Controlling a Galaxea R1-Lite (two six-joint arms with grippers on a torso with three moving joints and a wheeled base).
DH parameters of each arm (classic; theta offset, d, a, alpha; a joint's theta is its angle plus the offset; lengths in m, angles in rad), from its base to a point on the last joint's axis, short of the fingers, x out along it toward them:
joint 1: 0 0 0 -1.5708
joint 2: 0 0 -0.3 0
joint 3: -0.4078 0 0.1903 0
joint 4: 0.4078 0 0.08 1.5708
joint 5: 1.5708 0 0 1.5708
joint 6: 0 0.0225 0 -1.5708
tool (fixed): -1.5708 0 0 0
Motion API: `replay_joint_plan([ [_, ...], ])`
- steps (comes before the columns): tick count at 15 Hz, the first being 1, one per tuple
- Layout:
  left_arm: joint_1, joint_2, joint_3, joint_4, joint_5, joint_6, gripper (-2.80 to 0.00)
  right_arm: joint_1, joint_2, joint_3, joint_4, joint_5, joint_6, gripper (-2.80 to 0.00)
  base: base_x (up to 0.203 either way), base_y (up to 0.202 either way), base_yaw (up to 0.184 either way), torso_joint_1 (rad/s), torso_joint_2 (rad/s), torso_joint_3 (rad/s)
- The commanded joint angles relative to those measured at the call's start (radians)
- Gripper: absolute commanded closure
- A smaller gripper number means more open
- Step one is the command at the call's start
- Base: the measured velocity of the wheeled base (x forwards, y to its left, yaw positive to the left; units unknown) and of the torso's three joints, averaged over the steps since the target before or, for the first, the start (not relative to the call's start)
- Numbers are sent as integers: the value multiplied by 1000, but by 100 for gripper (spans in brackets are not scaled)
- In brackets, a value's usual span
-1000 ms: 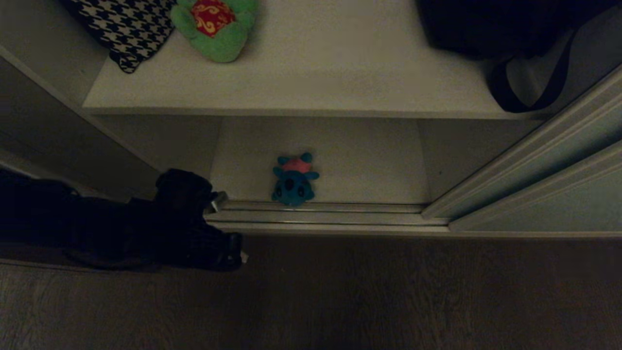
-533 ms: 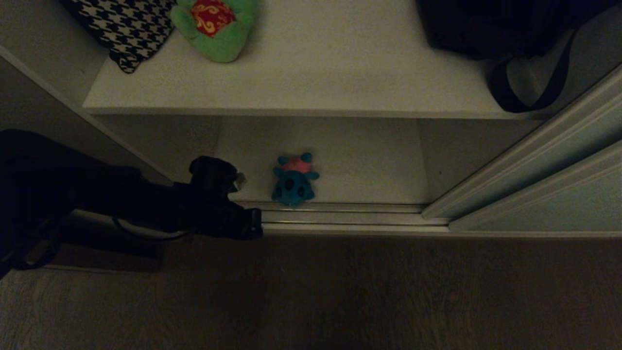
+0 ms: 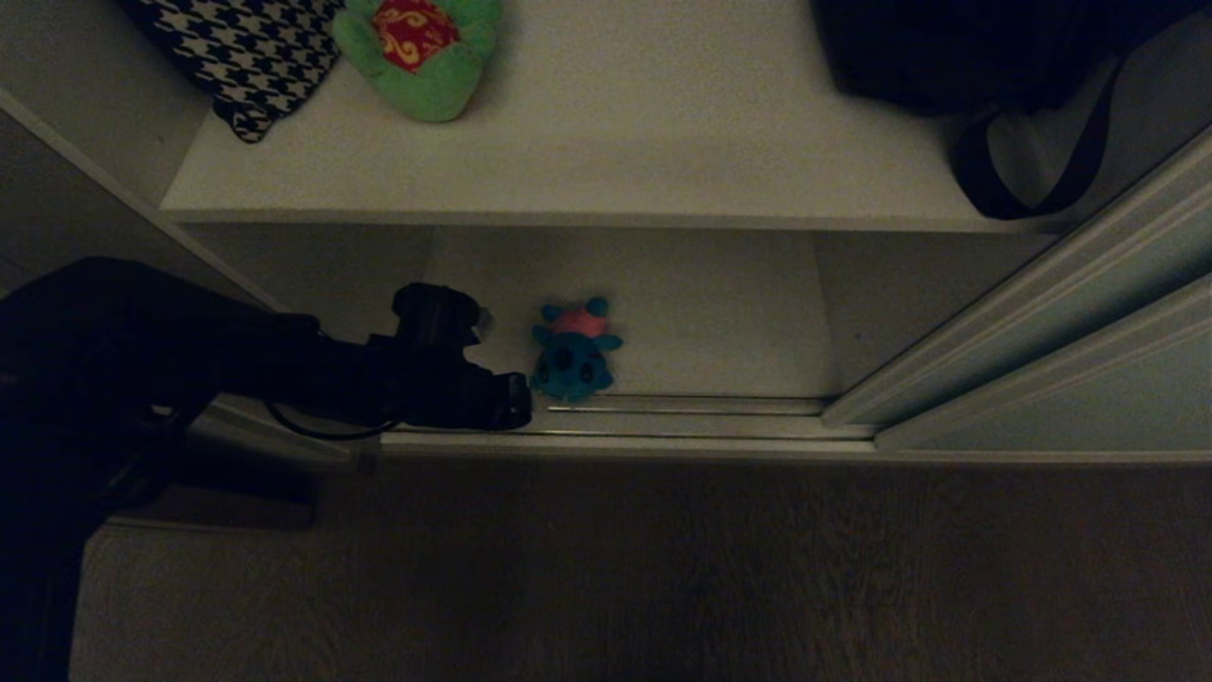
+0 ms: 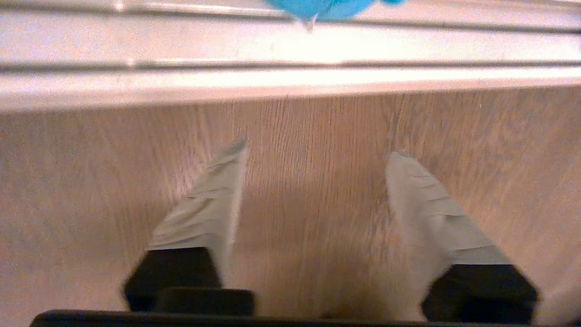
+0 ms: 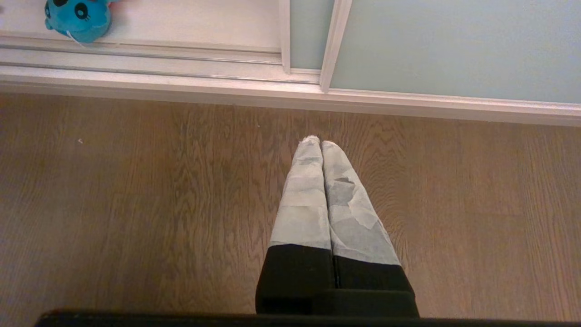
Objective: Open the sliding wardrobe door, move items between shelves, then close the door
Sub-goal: Place the blue doll on the higher shelf
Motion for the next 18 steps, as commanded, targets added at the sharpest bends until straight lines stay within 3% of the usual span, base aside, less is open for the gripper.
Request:
replay_joint_plan([
  [1,-3,53,-21,-27,-1,-2,-280,0,1,-1,0,-1,0,0,0,0,0,0,0,0],
  [9,-18,238,-207,-212,19,17,-280,0,1,-1,0,0,0,0,0,0,0,0,0,0],
  [13,-18,298,-259,-280,42,149,-280,0,1,-1,0,0,0,0,0,0,0,0,0,0],
  [18,-18,379,-374,-288,45,164,-280,0,1,0,0,0,0,0,0,0,0,0,0,0],
])
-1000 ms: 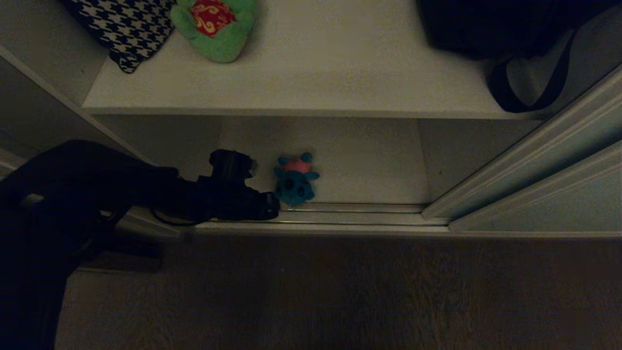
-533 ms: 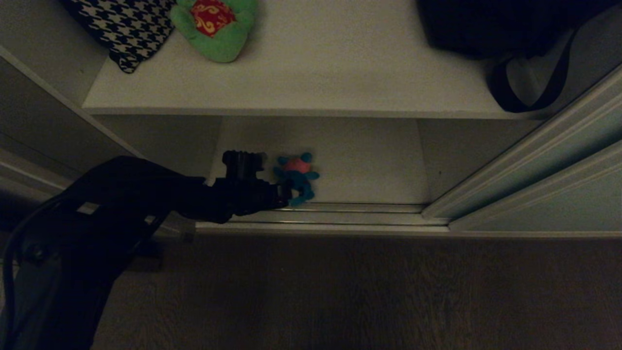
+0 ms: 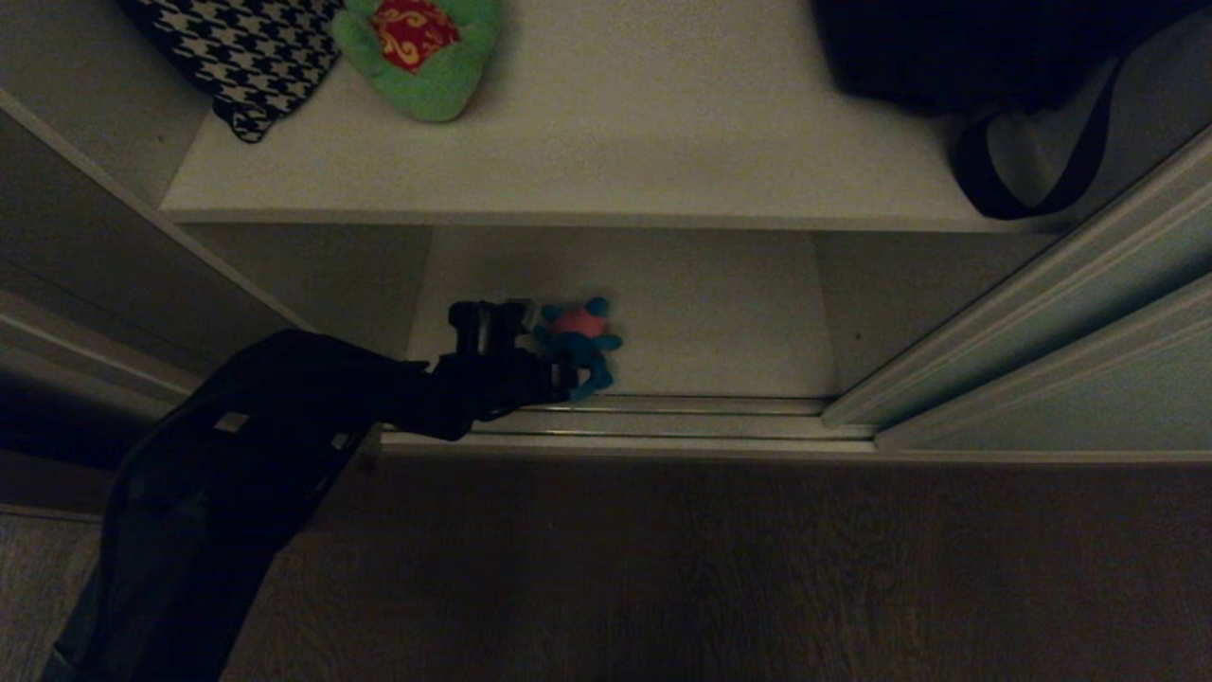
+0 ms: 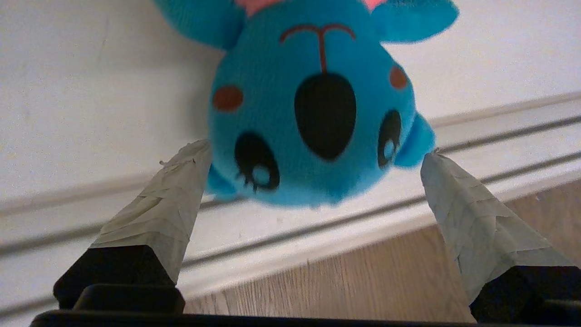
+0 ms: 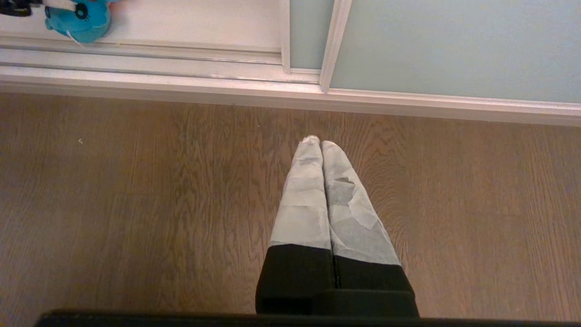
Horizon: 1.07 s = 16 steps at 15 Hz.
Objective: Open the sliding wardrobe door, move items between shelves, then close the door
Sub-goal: Place the blue doll on the higher shelf
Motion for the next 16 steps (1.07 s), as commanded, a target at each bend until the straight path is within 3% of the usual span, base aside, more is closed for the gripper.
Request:
replay_joint_plan([
  [1,0,54,-40,-11,0,7,-280,-1,1,-1,-1,0,0,0,0,0,0,0,0,0],
  [5,1,133,-101,-170,2,23,-280,0,1,1,-1,0,0,0,0,0,0,0,0,0],
  [7,4,160,-151,-181,1,34,-280,0,1,-1,-1,0,0,0,0,0,0,0,0,0],
  [14,3,185,-160,-184,4,37,-280,-1,1,1,-1,0,0,0,0,0,0,0,0,0],
  [15,3,187,-160,-184,2,36,-25,0,1,1,-1,0,0,0,0,0,0,0,0,0],
  [16,3,187,-160,-184,2,36,0,0,1,-1,-1,0,0,0,0,0,0,0,0,0],
])
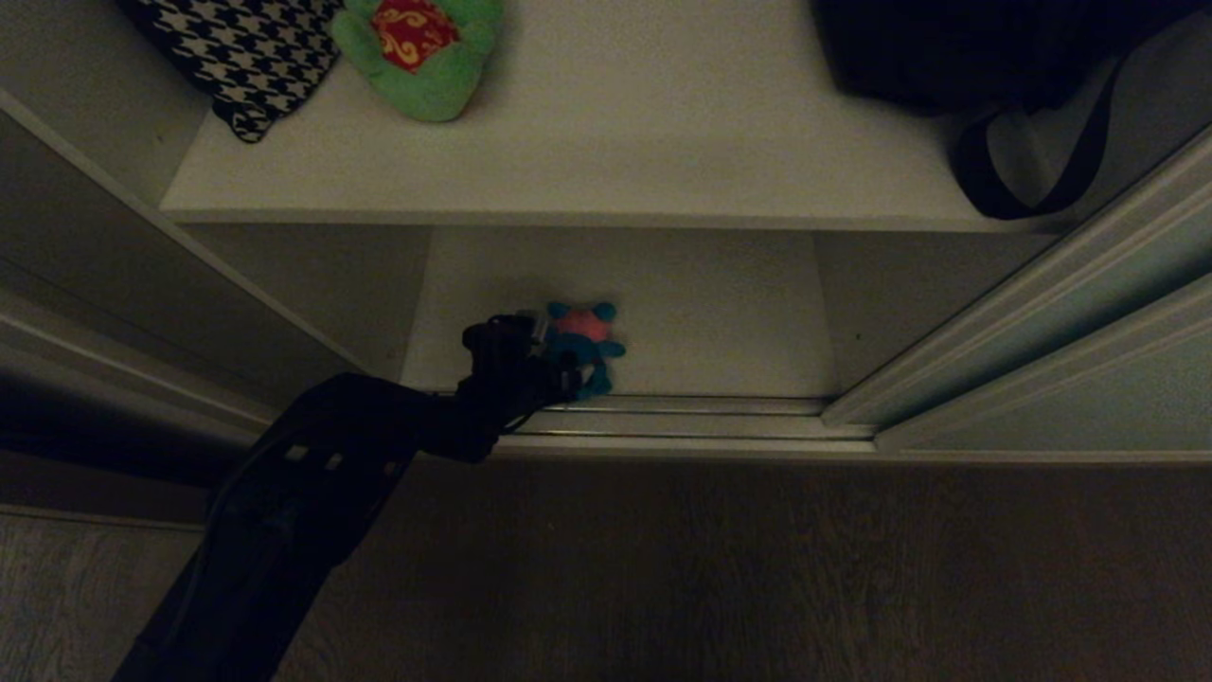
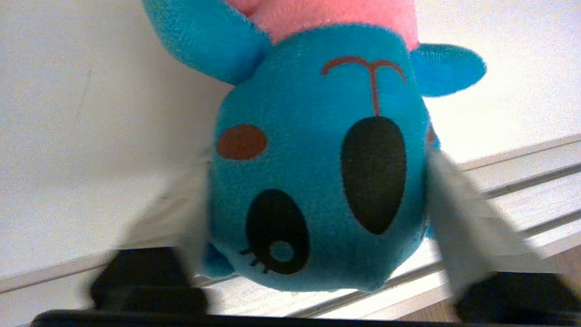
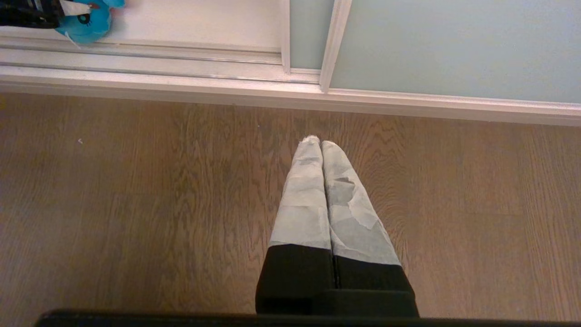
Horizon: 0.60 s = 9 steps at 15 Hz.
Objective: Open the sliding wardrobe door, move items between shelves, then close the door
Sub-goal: Place the blue doll on the higher shelf
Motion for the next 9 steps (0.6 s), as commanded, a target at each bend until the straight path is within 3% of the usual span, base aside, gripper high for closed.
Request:
replay_joint_plan([
  [1,0,5,0,-3,-1,-1,0,0,1,-1,0,0,0,0,0,0,0,0,0,0],
  [6,0,-46,16,9,0,-11,0,0,1,-1,0,0,0,0,0,0,0,0,0,0],
  [9,-1,-153,118,41,0,-23,0,-1,1,0,0,0,0,0,0,0,0,0,0,0],
])
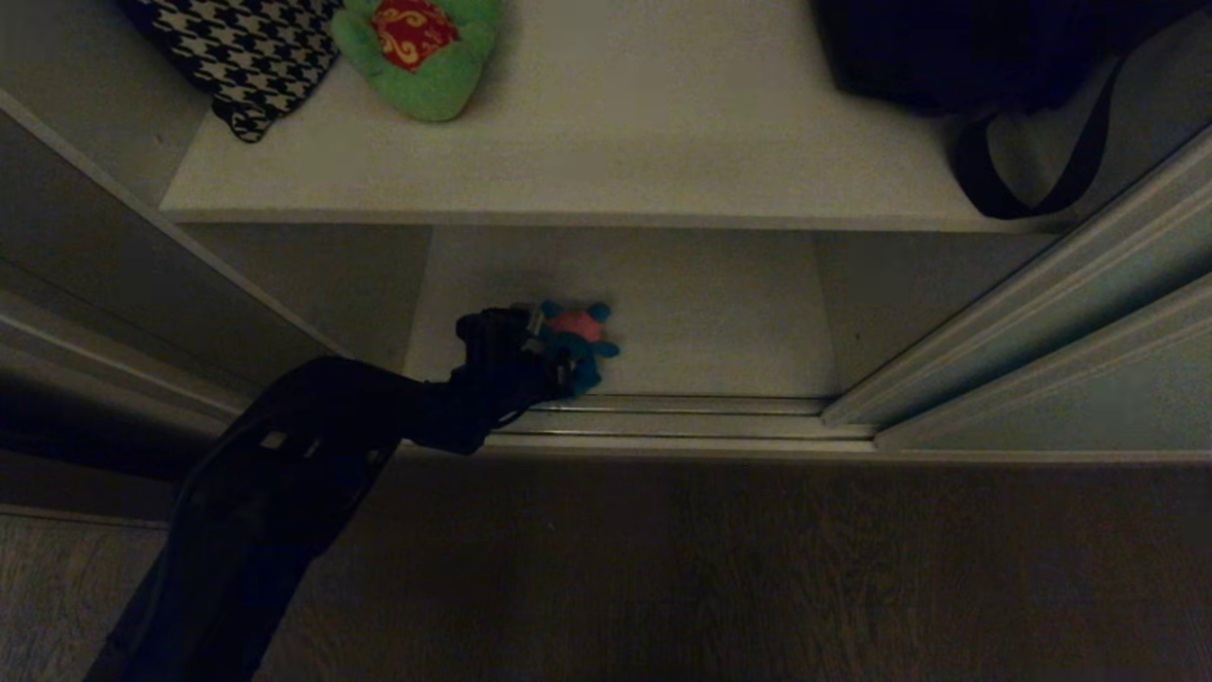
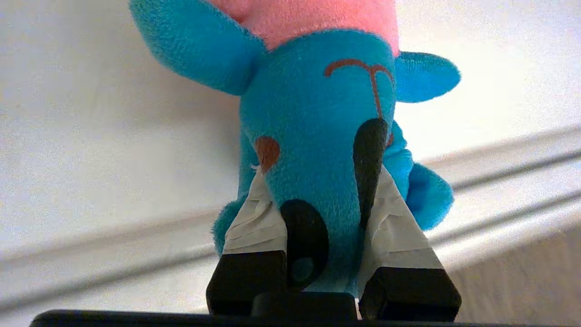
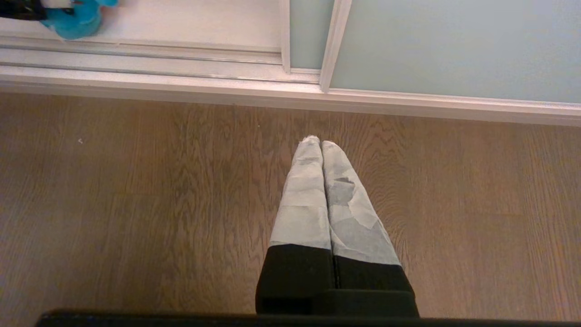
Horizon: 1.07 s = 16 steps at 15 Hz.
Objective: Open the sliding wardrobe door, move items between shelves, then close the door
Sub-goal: Place the blue doll on the higher shelf
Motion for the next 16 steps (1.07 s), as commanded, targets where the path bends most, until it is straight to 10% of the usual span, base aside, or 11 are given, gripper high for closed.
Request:
replay_joint_plan([
  [1,-2,-111,85,2,-1,-3,0,-1,1,-1,-1,0,0,0,0,0,0,0,0,0],
  [7,-16,-459,517,30,-3,-49,0,0,1,0,-1,0,0,0,0,0,0,0,0,0],
  [16,-41,-1167,1041,423,-14,-101,0,0,1,-1,-1,0,0,0,0,0,0,0,0,0],
])
